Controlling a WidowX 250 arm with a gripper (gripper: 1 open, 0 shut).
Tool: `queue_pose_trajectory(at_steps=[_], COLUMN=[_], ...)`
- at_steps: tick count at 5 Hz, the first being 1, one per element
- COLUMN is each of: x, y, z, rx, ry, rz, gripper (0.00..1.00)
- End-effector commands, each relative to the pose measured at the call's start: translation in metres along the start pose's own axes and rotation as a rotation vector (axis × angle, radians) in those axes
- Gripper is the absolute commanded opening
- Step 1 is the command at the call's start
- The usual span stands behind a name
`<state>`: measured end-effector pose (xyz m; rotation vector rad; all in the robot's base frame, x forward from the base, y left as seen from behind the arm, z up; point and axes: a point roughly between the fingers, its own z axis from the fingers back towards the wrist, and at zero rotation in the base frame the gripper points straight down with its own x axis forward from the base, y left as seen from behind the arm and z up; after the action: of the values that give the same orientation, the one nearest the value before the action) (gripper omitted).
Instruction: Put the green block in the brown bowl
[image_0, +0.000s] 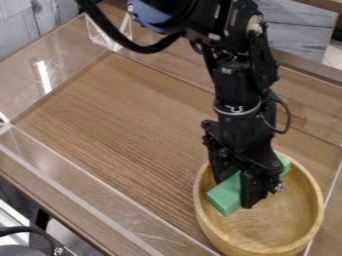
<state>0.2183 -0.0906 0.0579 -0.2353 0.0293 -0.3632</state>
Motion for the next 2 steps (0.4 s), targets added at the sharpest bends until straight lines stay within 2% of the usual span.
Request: queue_pose_trajectory(at_steps=[1, 2], x=[0.0067, 0.0068], y=[0.0025, 0.0030], z=[0.0063, 0.0053], rx=[-0.001, -0.006], ry=[-0.038, -0.040], rz=[0.000, 0.002], gripper=[0.00, 0.00])
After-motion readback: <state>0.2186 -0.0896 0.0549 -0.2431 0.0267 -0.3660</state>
